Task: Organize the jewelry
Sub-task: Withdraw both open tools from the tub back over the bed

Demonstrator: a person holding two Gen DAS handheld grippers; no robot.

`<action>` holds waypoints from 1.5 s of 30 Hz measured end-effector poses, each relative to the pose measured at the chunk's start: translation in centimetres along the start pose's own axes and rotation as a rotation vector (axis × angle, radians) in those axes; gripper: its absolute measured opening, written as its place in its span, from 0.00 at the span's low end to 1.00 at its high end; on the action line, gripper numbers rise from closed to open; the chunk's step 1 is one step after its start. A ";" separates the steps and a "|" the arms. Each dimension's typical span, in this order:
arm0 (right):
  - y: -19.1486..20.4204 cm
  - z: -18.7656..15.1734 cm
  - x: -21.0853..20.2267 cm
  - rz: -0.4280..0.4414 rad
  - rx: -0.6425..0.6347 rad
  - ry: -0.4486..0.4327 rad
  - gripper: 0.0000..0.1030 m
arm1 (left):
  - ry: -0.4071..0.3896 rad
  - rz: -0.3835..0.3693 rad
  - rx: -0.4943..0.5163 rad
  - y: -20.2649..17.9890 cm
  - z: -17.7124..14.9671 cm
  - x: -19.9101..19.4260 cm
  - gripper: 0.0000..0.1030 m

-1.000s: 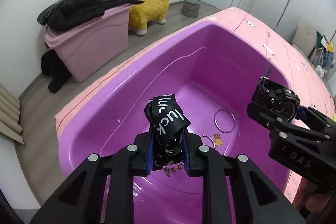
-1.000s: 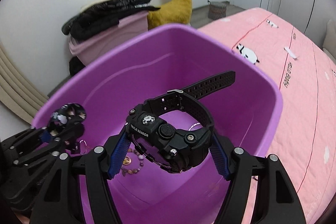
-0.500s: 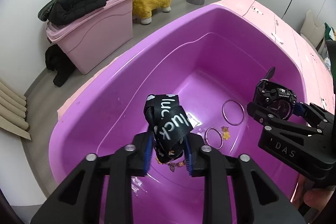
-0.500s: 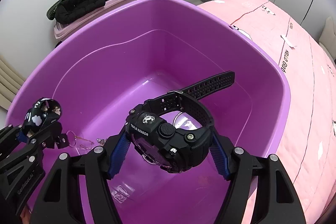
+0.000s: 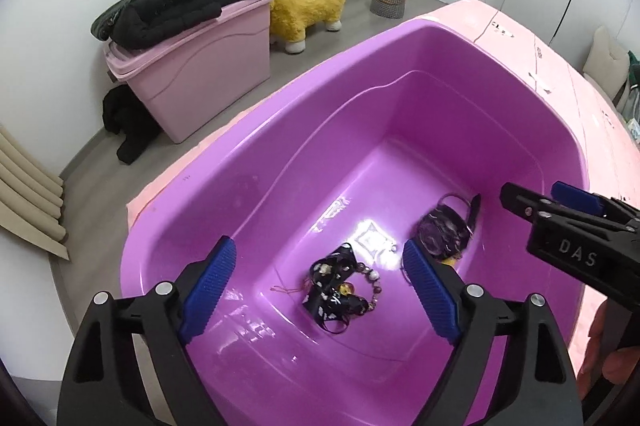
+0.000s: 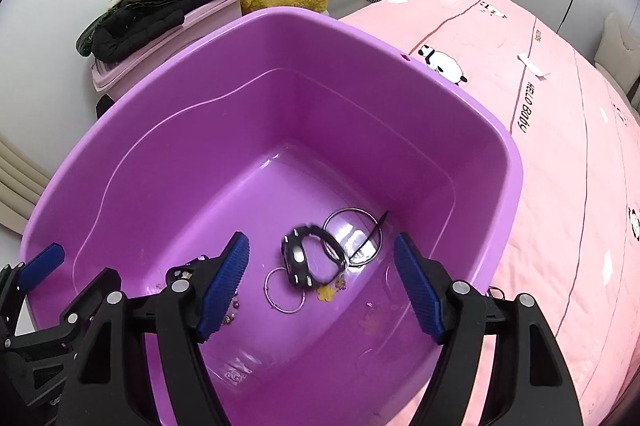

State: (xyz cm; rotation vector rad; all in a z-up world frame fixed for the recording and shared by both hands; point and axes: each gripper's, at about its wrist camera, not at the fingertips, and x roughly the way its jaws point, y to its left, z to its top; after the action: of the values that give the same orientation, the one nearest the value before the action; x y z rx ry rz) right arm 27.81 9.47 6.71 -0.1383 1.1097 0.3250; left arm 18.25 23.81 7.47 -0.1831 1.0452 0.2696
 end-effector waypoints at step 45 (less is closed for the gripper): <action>-2.6 -8.5 -9.0 0.050 0.094 -0.139 0.69 | -0.114 -0.038 0.063 -1.9 -5.2 -8.4 0.87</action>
State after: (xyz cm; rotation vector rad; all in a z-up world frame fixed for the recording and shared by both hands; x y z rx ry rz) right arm 17.74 3.07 10.87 -0.0045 0.9901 0.3212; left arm 10.58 19.43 12.23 -0.1292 0.9352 0.2099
